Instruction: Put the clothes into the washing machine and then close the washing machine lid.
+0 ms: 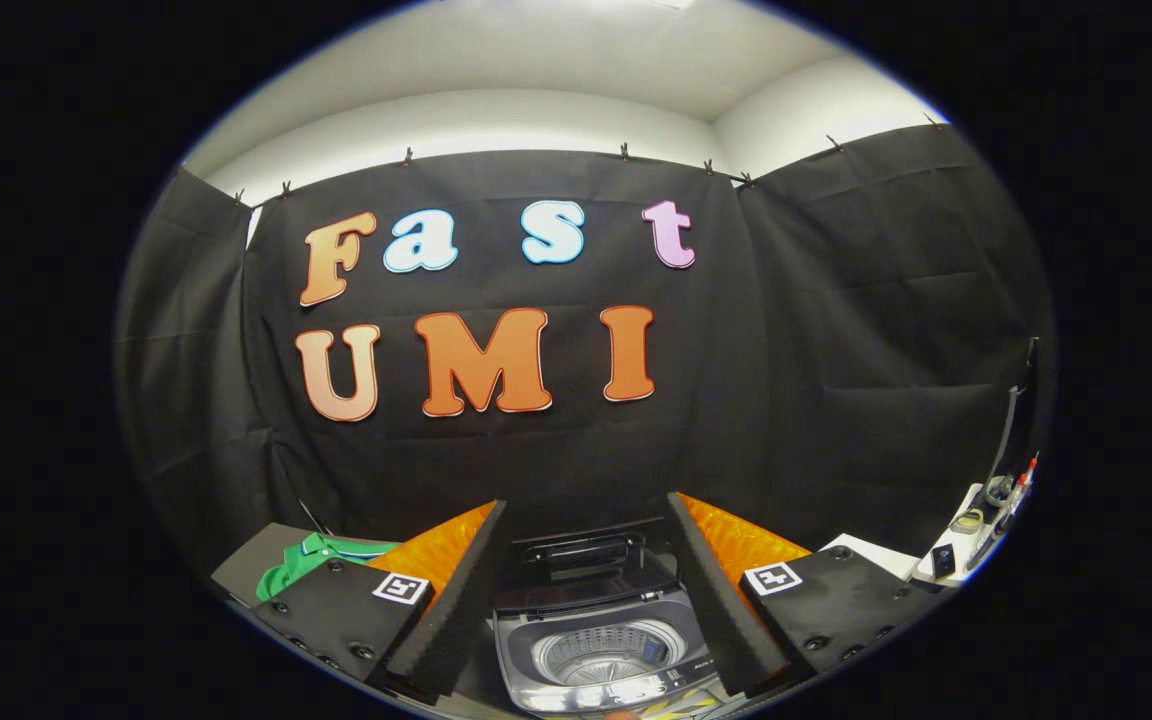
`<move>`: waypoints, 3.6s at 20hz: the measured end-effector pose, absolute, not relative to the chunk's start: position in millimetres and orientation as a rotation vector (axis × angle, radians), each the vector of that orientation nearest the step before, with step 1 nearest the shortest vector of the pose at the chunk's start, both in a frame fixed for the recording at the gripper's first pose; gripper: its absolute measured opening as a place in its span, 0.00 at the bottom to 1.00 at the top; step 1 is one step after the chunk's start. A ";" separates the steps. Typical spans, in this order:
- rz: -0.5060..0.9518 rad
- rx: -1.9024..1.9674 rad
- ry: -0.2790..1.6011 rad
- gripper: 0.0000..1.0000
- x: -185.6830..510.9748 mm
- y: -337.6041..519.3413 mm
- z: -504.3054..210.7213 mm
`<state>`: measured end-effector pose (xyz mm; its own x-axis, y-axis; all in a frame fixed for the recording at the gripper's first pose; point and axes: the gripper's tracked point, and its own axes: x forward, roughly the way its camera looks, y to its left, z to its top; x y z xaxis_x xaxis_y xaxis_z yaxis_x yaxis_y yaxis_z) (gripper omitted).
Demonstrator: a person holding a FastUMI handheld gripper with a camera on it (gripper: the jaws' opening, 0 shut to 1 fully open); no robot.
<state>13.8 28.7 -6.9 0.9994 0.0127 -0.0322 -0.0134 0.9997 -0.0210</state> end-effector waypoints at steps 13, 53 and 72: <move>0.256 -0.049 0.212 0.99 24.1 191.5 -78.4; 0.439 -0.009 0.541 0.15 81.4 203.4 -161.6; 0.233 0.079 0.474 0.15 170.6 -52.2 -119.1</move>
